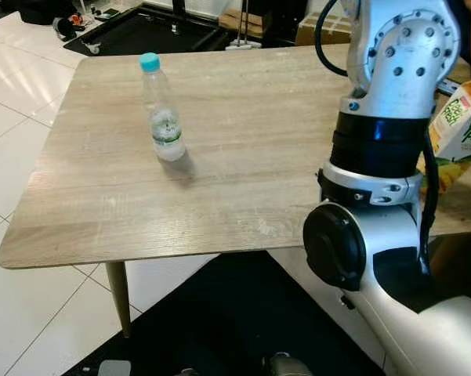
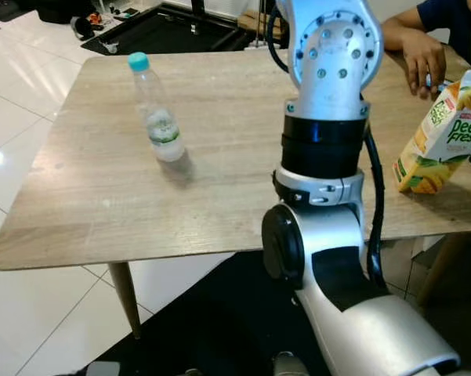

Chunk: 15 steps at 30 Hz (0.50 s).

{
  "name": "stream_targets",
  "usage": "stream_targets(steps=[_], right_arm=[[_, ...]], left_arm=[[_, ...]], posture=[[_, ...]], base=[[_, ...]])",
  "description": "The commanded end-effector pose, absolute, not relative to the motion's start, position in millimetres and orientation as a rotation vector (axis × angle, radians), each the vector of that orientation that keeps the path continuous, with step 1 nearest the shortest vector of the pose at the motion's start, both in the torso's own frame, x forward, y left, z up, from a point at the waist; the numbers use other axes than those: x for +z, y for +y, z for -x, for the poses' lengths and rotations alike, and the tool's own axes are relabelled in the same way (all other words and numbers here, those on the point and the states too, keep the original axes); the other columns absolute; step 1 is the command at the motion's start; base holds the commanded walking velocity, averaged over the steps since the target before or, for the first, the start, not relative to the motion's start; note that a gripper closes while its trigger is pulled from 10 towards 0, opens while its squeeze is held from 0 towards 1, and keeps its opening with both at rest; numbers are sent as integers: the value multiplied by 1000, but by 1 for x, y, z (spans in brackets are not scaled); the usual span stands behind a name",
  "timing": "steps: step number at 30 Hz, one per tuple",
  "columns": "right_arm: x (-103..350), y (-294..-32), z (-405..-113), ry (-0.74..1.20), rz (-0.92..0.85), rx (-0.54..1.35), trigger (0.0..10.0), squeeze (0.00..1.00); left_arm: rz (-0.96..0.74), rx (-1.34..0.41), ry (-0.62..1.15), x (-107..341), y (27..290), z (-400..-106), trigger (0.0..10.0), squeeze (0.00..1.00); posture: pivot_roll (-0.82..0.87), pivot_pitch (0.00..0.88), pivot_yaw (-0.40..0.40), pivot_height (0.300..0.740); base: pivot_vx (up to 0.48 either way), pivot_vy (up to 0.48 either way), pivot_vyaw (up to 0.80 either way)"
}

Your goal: Restocking fridge

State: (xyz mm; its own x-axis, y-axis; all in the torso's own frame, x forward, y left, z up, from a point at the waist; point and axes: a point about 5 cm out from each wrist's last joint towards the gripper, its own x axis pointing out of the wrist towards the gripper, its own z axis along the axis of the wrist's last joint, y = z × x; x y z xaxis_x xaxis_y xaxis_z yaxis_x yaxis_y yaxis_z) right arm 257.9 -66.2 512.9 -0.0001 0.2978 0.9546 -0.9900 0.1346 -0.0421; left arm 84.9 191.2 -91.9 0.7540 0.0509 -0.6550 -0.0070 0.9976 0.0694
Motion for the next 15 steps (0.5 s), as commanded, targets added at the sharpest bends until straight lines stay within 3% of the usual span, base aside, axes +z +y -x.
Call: stream_targets(steps=[1,15], right_arm=[[519,-64,-250,-1087,-875,1284,10000,0],[519,-65,-243,-1117,-862,1304,10000,0]], left_arm=[[-26,-89,927,-108,169,-47,10000,0],[-42,-82,896,-107,171,-53,10000,0]], posture=[[-117,212,24,713],[-121,212,28,713]], base=[[0,0,0],[0,0,0]])
